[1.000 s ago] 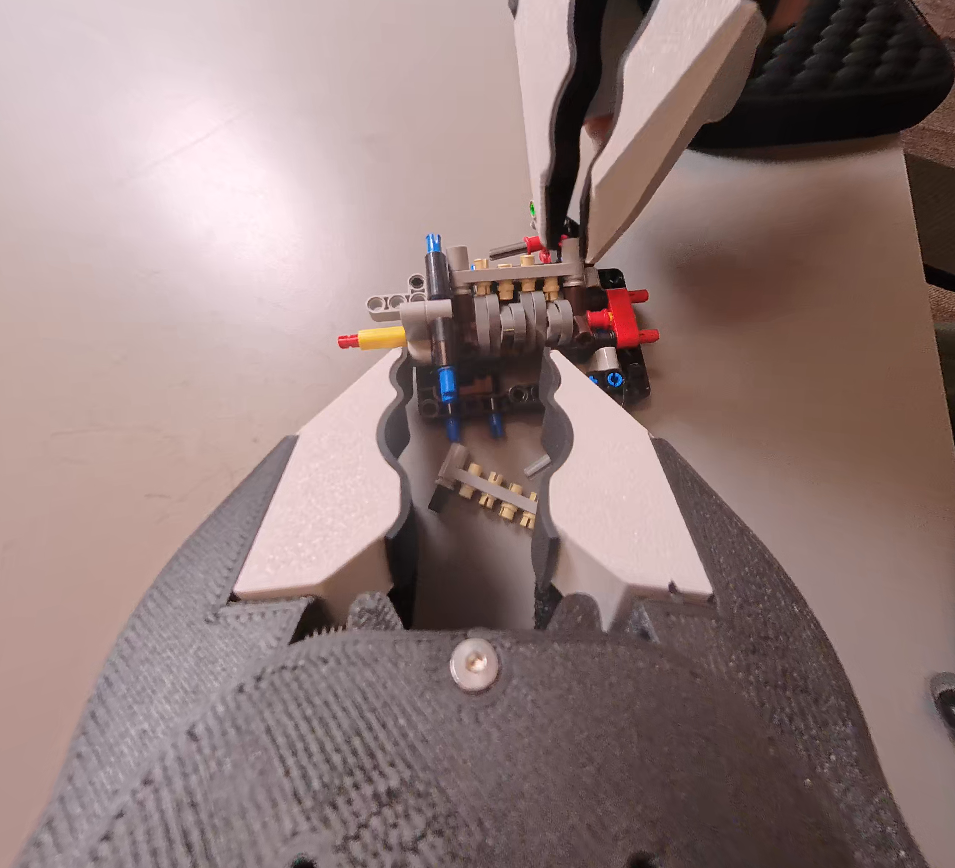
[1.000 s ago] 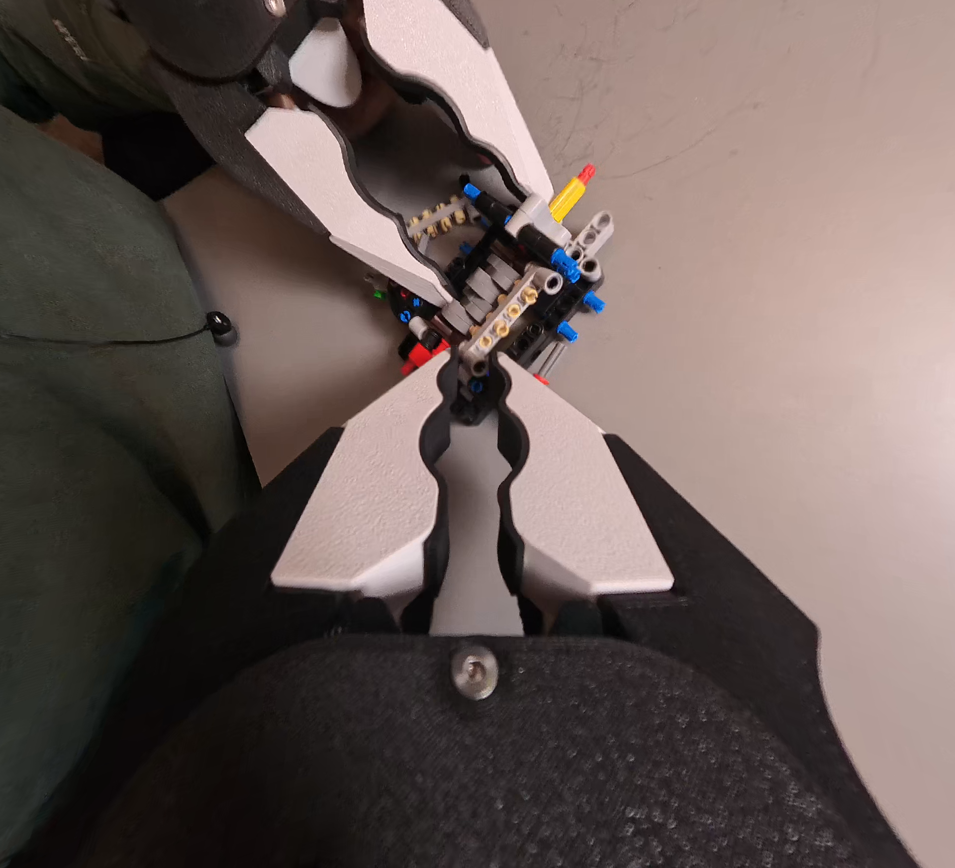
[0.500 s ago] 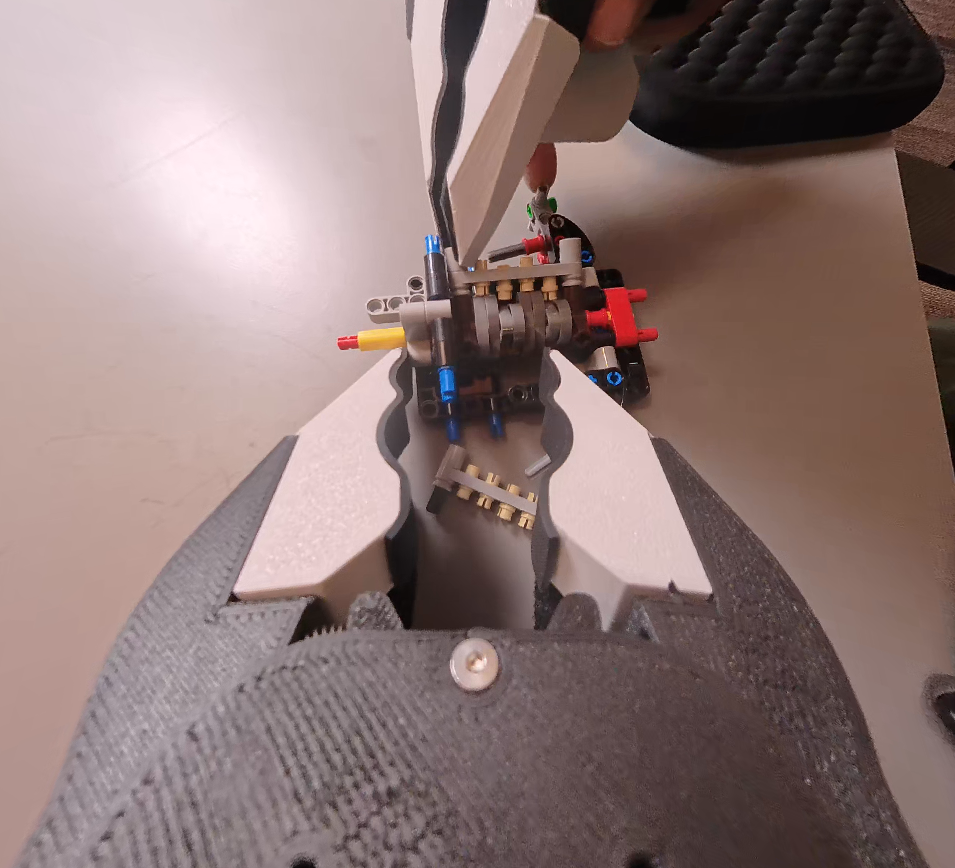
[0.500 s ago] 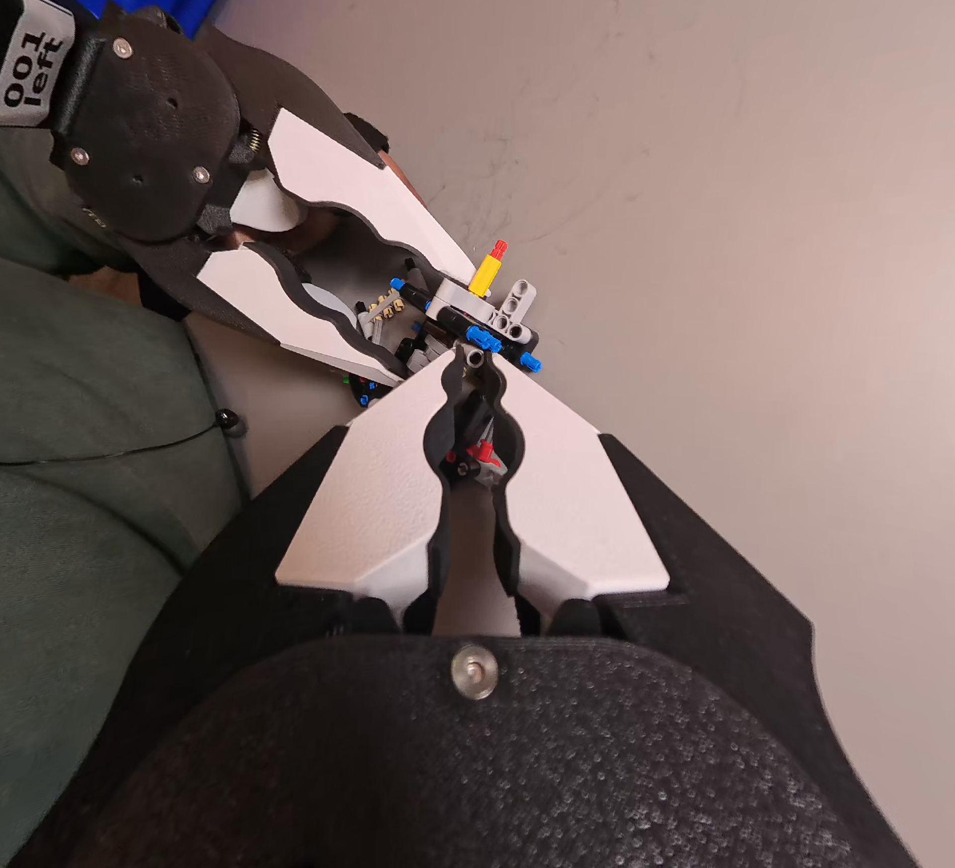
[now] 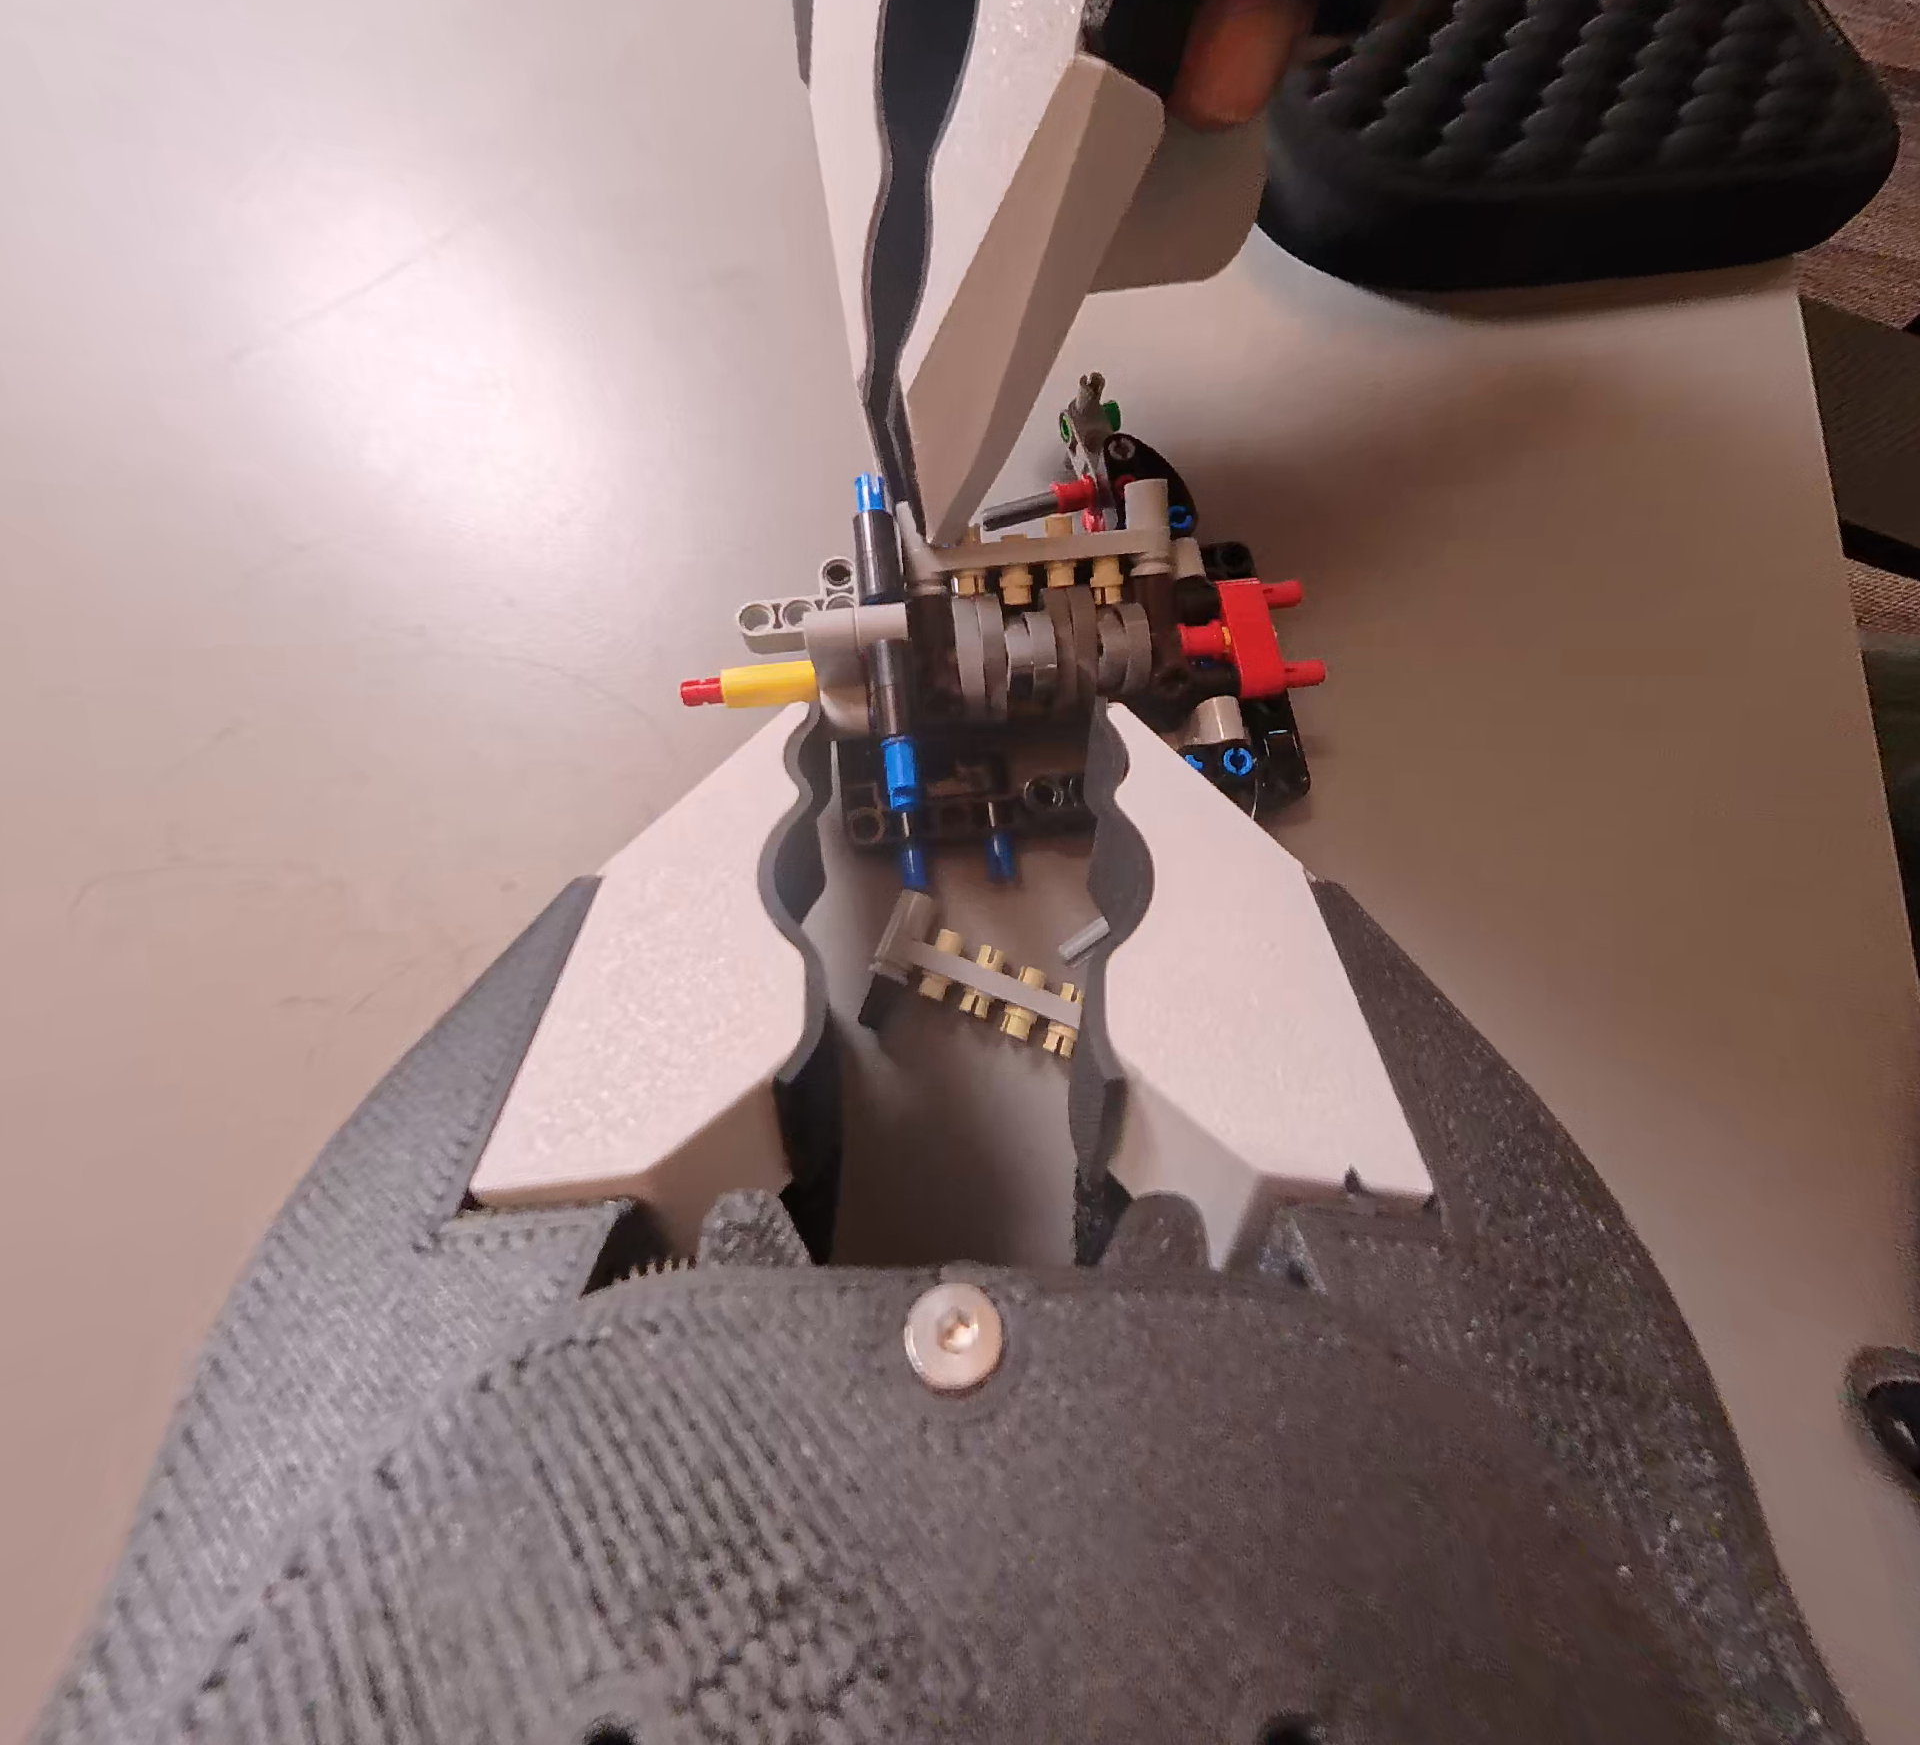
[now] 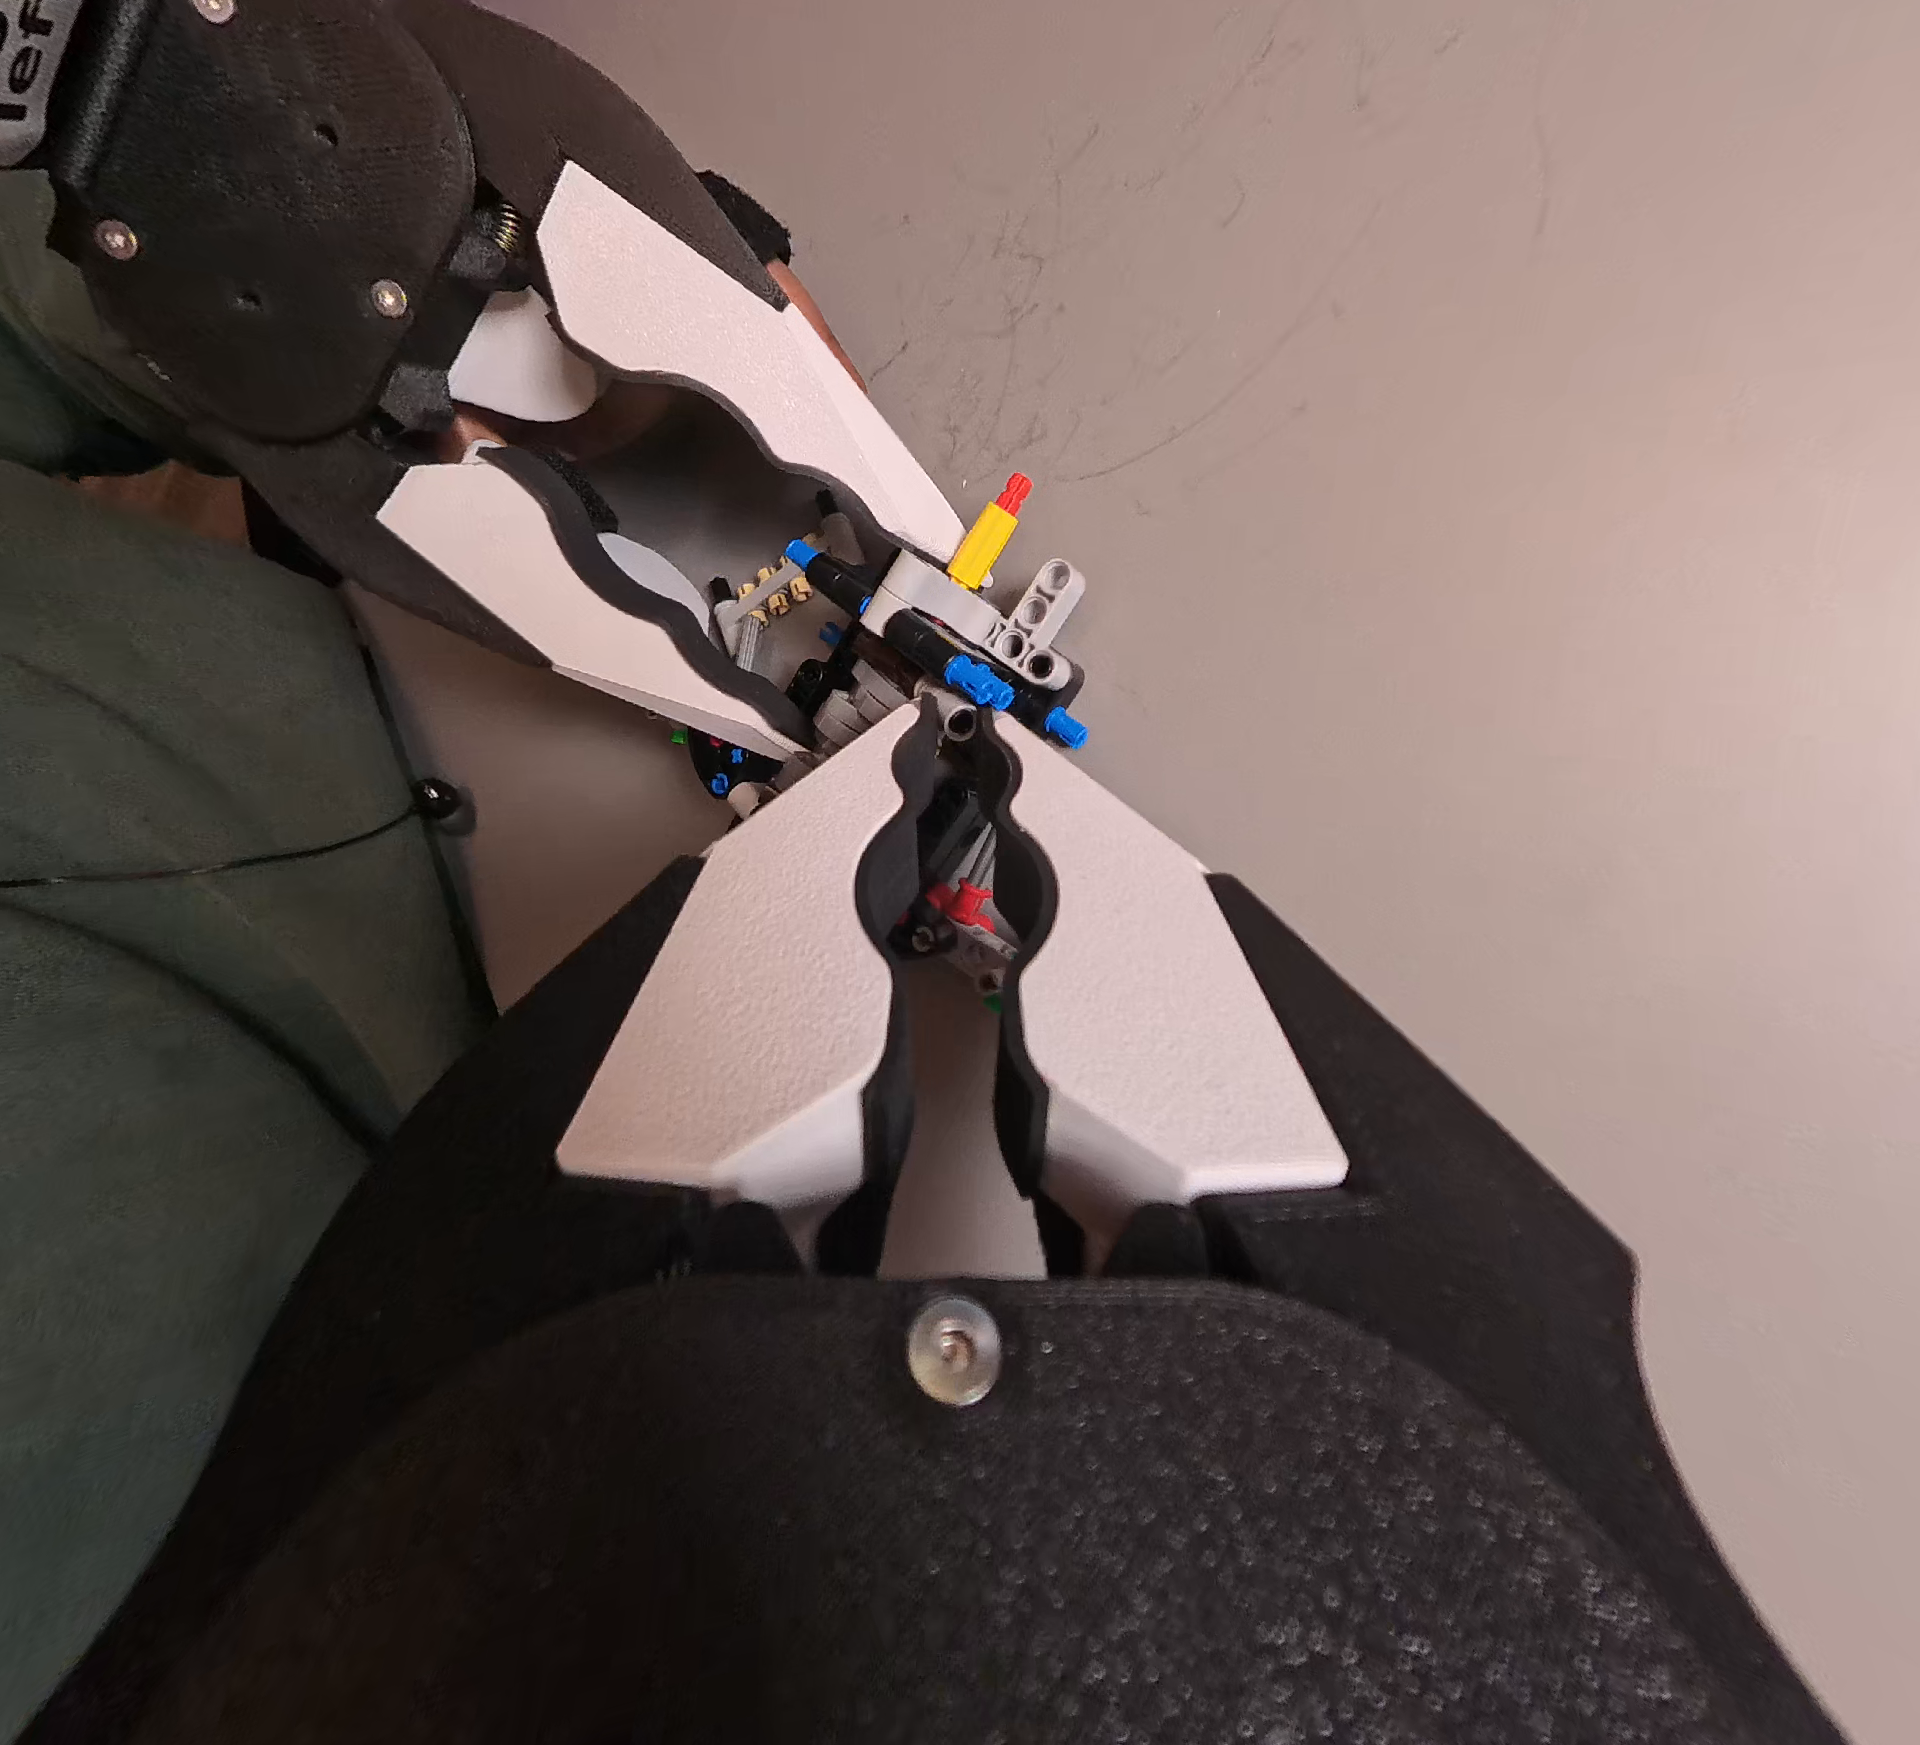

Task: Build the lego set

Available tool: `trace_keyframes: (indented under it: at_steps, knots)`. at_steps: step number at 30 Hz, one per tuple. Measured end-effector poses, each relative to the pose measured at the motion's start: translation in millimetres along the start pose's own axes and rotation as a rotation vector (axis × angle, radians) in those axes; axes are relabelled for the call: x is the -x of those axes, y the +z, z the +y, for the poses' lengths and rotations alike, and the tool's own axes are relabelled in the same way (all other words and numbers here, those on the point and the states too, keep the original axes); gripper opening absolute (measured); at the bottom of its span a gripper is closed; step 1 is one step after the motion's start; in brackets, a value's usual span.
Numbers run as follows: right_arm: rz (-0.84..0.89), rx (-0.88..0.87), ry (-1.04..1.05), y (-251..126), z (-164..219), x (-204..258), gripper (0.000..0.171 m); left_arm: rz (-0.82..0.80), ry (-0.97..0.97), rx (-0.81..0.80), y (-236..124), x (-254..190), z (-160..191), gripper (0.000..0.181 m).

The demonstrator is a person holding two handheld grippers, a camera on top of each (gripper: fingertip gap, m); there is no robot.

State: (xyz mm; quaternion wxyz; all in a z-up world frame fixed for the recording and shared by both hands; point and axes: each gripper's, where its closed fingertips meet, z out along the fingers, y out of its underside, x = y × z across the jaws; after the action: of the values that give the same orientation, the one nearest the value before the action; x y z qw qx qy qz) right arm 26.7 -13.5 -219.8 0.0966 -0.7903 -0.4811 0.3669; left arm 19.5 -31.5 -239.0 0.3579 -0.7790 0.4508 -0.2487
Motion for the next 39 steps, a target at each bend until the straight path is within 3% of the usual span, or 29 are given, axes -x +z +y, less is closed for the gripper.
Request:
trace_keyframes:
  at_steps: [7,24,39]
  knots:
    - [0.022,-0.065,-0.046,-14,-2,10,0.011,0.0,0.003,-0.003,0,0,0,0.049]
    - [0.12,0.068,-0.067,-5,10,12,0.015,-0.025,0.007,0.001,0,0,0,0.049]
    - [0.268,0.05,-0.128,-11,7,9,0.015,-0.028,0.003,0.001,-1,-1,0,0.049]
